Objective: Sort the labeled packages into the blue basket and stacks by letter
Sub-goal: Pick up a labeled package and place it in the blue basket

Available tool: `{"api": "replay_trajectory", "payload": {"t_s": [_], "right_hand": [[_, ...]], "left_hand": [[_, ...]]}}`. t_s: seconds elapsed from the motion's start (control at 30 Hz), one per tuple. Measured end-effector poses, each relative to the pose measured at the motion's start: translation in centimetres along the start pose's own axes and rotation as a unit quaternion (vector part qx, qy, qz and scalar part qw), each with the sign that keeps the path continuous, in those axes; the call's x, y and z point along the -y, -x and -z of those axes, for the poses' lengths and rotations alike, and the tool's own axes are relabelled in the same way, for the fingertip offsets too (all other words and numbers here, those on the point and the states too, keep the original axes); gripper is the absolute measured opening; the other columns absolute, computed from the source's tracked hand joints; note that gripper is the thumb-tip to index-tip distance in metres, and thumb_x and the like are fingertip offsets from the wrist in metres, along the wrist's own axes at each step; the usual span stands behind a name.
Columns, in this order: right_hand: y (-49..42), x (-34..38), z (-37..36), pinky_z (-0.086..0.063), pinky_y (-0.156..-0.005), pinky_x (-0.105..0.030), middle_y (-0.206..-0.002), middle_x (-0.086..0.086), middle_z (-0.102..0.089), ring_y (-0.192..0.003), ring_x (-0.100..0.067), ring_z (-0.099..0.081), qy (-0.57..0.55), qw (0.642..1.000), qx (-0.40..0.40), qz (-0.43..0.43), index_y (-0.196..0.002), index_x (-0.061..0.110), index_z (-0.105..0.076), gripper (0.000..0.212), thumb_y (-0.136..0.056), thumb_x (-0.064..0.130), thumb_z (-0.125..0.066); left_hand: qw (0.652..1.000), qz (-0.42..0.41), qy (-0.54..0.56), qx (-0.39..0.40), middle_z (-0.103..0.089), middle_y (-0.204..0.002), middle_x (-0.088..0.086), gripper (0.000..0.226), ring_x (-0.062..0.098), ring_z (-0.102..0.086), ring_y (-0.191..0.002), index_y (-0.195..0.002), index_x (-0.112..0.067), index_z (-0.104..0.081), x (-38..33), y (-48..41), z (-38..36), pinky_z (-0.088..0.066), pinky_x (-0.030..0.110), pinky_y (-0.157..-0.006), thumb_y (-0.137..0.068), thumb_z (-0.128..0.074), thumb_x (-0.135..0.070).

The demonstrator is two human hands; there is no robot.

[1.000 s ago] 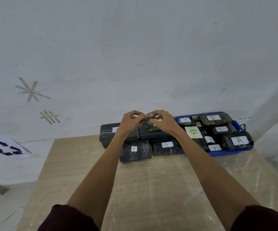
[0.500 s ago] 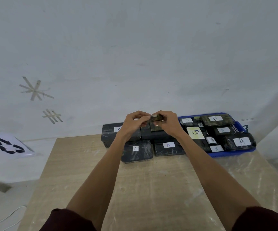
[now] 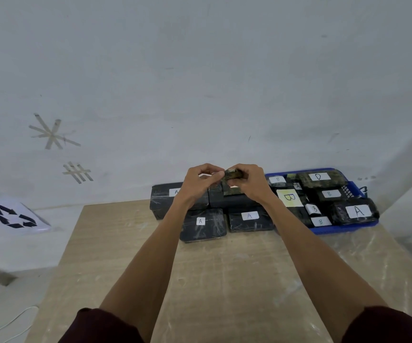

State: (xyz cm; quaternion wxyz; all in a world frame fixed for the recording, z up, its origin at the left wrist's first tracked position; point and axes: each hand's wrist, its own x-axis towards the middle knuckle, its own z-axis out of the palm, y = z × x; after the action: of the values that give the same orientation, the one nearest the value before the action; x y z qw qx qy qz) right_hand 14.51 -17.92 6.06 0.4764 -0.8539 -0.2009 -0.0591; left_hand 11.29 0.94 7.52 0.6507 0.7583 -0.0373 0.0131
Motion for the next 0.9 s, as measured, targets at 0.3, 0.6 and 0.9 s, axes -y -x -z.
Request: {"api": "replay_trajectory", "payload": {"t_s": [0.3, 0.6, 0.9], "right_hand": [[0.8, 0.0, -0.7, -0.060, -0.061, -0.025, -0.085, -0.010, -0.072, -0.064, -0.016, -0.069, -0.058, 0.998, -0.029, -0.009, -0.101, 0.000, -0.071, 0.019, -0.084, 0.004, -0.079], [0.4, 1.2, -0.4, -0.047, -0.079, -0.016, -0.106, -0.003, -0.066, -0.093, -0.012, -0.063, -0.083, 0.995, 0.008, -0.056, -0.111, 0.015, -0.075, 0.026, -0.090, 0.031, -0.075], [0.4, 1.9, -0.7, -0.058, -0.082, -0.028, -0.100, -0.004, -0.076, -0.099, -0.022, -0.069, -0.217, 0.967, 0.009, -0.135, -0.106, 0.013, -0.078, 0.024, -0.099, 0.030, -0.063]], "left_hand": [[0.997, 0.066, 0.043, -0.010, -0.073, -0.092, 0.012, 0.022, 0.018, -0.070, -0.083, -0.106, -0.003, -0.072, 0.6, -0.2, 0.3, -0.059, 0.023, -0.078, -0.099, -0.064, -0.022], [0.987, 0.108, 0.116, -0.026, -0.075, -0.100, 0.017, 0.037, 0.025, -0.072, -0.090, -0.109, -0.004, -0.074, 0.9, -0.2, 0.4, -0.059, 0.034, -0.088, -0.095, -0.068, -0.038], [0.989, 0.090, 0.121, -0.001, -0.073, -0.101, 0.011, 0.025, 0.024, -0.071, -0.094, -0.106, -0.008, -0.072, 0.6, 0.2, 0.1, -0.058, 0.031, -0.089, -0.100, -0.062, -0.030]]}}
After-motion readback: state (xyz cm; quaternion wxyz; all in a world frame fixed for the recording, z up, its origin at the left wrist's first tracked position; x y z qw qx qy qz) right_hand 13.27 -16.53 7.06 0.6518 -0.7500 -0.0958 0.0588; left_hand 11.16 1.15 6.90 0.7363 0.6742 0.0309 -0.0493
